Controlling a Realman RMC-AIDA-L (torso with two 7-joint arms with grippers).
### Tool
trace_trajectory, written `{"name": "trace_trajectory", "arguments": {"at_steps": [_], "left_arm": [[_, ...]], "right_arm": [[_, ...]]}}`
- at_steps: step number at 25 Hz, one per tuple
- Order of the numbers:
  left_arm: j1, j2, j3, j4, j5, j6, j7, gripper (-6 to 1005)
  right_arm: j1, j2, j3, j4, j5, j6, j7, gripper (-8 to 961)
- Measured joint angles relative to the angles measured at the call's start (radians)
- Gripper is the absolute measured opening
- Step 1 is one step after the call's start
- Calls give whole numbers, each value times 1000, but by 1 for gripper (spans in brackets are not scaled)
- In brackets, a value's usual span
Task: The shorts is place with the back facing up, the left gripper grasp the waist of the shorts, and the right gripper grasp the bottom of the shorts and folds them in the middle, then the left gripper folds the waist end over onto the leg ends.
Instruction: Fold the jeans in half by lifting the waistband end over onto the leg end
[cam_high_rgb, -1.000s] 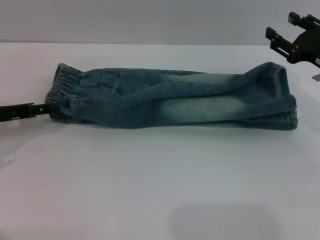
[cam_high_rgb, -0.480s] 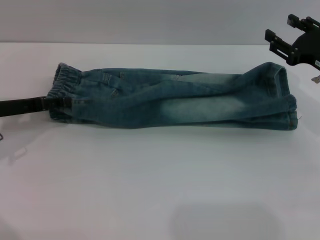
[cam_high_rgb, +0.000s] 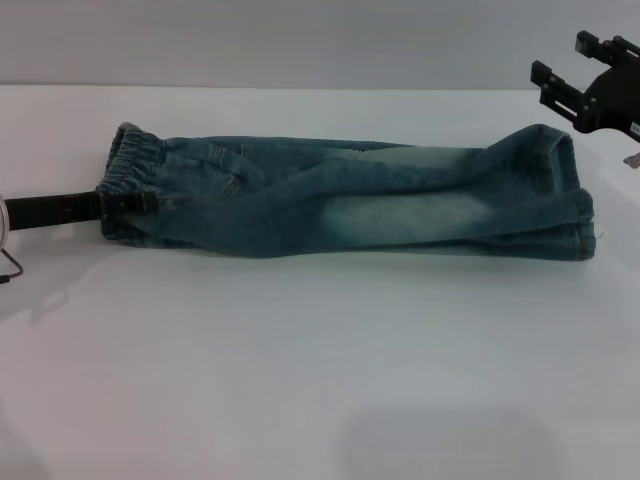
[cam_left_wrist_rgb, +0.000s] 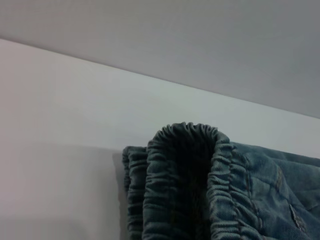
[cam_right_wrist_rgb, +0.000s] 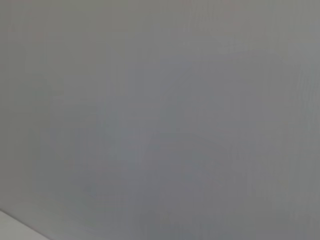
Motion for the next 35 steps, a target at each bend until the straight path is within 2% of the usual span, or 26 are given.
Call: {"name": "trace_trajectory", "arguments": {"at_steps": [7,11,15,24,26,35], "left_arm": [[5,0,-7,0,0,0,-9,811],[13,-6,-1,9,0,-6,2,654],[14,-12,-4,11,0,-13,27,420],[18,-27,-11,20,-7,-41,55,319],[21,-37,-11,42,-8,-42,55,296],[24,-43,-11,55,-9,-41,56,174]], "right_arm": [[-4,0,2,1,0,-1,-1,641],[-5,1,1,3,0,-2,-1,641],[-5,2,0,3,0,-4,-1,641],[-11,2,0,15,0,-4,-1,641],[-11,2,1,20,0,-4,-1,641],[-7,2,2,21,0,-5,-1,642]]}}
